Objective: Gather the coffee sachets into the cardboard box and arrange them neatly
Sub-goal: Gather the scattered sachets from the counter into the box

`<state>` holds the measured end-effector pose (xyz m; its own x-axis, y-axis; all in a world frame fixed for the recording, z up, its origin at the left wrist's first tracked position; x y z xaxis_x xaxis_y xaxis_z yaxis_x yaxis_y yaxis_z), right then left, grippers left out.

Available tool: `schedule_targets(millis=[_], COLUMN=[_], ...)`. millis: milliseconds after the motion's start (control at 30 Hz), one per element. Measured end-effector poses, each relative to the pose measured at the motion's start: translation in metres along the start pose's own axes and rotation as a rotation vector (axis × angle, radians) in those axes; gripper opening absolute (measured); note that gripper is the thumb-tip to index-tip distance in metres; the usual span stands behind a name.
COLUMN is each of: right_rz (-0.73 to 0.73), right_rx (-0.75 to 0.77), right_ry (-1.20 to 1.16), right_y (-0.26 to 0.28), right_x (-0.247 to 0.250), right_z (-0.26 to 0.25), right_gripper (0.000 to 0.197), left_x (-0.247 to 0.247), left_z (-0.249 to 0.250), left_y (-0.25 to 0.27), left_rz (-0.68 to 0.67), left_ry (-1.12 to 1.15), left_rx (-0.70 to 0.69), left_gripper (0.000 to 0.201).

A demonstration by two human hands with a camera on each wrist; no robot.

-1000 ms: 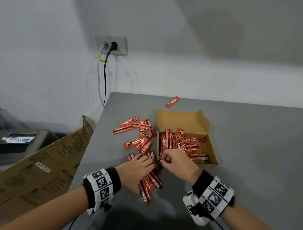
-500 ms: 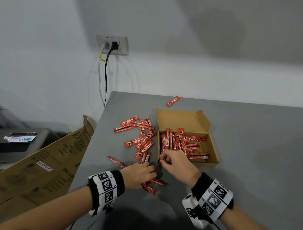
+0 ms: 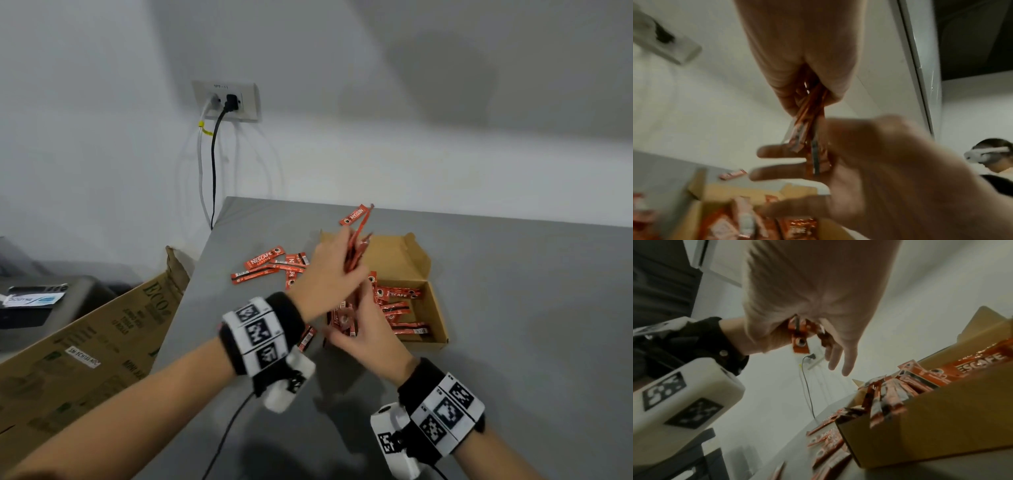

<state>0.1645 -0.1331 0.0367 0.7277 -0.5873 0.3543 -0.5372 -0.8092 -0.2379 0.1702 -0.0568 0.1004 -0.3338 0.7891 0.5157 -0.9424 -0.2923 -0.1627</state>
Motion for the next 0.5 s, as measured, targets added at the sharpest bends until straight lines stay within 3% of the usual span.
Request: schedule_targets(millis=[67,133,233,333,433,500], right_rz=[0.205,0.328,0.151,0.001,-0.099,-0.136], right_rx=[-0.040,-0.121,-0.300,-0.446,-0.546,-0.578], right_ry=[0.002,0.160,0.518,0.845,0.922,0.862], right_y=[-0.003,0.000,0.002,0.008,0.011,0.011], right_x=[0.023,0.049,0.061,0.067,0.069,0.070], right_z=[0.007,0.025,0.060,0.078,0.085,0.092], right_gripper=[0.059,0.044,0.032,0.032,0.035,0.041], left_x=[-0.021,-0.043,-0.071,-0.080,-0.075,-0.069], left_z=[0.001,-0.011,-0.044,-0.065,-0.070,-0.067], left_y=[-0.009,-0.015,-0.020,-0.021,-0.023,-0.025], left_rz=[0.005,-0.016,-0.081,-0.131,-0.160,-0.168], left_ry=[0.126,0.206,0.140,0.040,-0.313,-0.517], left_rx=[0.035,0.092,0.218,0.260,0.233,0.186], left_gripper=[0.019,0.016,0.021,0.037,0.063,0.067])
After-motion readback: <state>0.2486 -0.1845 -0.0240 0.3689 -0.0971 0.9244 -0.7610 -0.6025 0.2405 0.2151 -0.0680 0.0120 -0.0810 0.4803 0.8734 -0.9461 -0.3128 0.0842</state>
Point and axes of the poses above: each hand's wrist, its own y-axis away from the middle knuckle, its own x-axis out of the back of the hand, z = x × y, the point moved 8 cm from there along -y, towards the middle knuckle, and after that the axes turned 6 degrees about x, right-handed, at the moved point
